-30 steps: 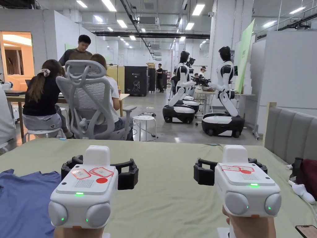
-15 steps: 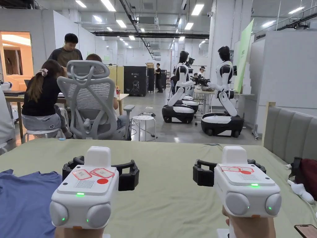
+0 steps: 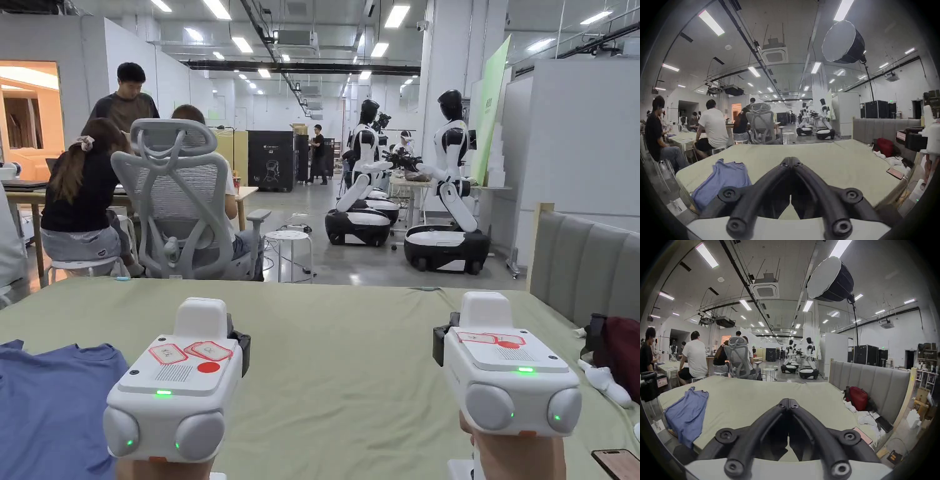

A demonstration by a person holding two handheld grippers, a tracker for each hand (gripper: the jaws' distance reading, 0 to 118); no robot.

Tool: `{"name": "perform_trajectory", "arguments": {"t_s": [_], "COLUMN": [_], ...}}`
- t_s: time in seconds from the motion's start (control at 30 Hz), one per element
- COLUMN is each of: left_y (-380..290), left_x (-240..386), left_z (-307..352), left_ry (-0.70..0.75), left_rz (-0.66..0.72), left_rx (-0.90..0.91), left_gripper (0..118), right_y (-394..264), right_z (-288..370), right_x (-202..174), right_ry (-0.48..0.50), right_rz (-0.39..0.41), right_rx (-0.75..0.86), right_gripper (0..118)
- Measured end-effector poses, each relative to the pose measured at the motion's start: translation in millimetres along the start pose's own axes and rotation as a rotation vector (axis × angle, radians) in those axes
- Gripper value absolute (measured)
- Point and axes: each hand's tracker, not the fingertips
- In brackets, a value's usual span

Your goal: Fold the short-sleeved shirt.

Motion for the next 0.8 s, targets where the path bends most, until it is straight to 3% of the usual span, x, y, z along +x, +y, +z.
{"name": "perform_trajectory", "arguments": {"t_s": [0.17,0.27,0.6,0.8], "left_y": [2,4,6,-10], "left_x": [-15,-42,-173,-200], "left_z": [2,9,69,74], "left_ry": [0.064,0.111,0.425,0.454], "left_rz": [-0.006,0.008,0.033,0.054], "left_rx": [-0.025,-0.027,-0.050,-0.091], "left_gripper": [0,0,0,0], "right_y": [0,2,5,-7], "right_z": [-2,-9,-9,-7], "right_x": [-15,-43,-198,-243], "right_ry": [0.041,0.100,0.425,0.519], "right_rz": [0.014,0.015,0.064,0.099], "right_rx": [-0.006,-0.005,0.013,-0.010], "right_gripper": [1,1,1,1]}}
